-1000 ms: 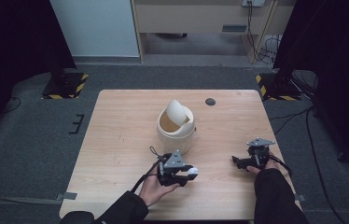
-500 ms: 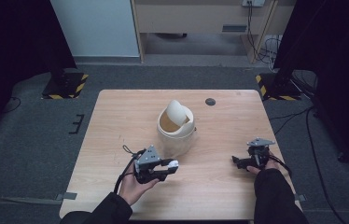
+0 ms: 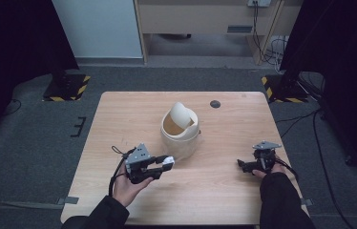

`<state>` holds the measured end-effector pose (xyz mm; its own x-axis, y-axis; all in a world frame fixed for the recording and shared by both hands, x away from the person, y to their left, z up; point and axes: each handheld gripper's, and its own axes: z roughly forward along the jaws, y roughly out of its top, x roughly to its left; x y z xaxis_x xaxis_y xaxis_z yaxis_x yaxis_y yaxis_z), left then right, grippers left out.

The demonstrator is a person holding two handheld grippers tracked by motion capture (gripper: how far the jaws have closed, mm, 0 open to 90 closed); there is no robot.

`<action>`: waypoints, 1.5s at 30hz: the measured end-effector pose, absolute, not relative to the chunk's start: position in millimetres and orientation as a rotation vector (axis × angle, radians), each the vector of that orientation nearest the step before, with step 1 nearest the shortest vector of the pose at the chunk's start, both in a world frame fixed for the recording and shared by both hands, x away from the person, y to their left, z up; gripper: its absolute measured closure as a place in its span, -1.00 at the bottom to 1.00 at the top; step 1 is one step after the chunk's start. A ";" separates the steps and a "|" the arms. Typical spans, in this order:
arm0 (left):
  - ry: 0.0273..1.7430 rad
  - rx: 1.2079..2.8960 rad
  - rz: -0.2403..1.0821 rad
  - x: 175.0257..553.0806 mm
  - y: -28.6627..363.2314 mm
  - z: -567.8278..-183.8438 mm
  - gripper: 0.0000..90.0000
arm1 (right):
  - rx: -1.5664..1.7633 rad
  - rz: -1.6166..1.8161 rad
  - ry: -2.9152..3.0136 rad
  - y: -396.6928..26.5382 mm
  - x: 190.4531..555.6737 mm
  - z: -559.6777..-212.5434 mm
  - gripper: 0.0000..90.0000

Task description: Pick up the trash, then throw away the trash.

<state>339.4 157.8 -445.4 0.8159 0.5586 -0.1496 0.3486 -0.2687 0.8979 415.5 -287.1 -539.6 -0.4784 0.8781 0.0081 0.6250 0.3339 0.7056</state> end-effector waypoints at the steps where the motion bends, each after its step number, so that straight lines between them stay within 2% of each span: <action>1: 0.687 1.875 0.240 339.5 159.8 -443.9 0.39 | 1.329 0.927 2.229 -287.1 415.5 -539.6 -0.99; 25: 0.773 1.698 0.365 357.4 206.3 -408.8 0.39 | 1.329 0.927 2.229 -287.1 415.5 -539.6 -0.99; 45: 0.775 1.616 0.416 383.2 206.7 -388.7 0.39 | 1.327 0.925 2.229 -287.0 415.5 -539.6 -0.99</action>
<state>383.2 206.7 -388.7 0.7106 0.6863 -0.1549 0.2510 -0.0415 0.9671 415.5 -287.0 -539.6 -0.4786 0.8780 0.0063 0.6242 0.3352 0.7057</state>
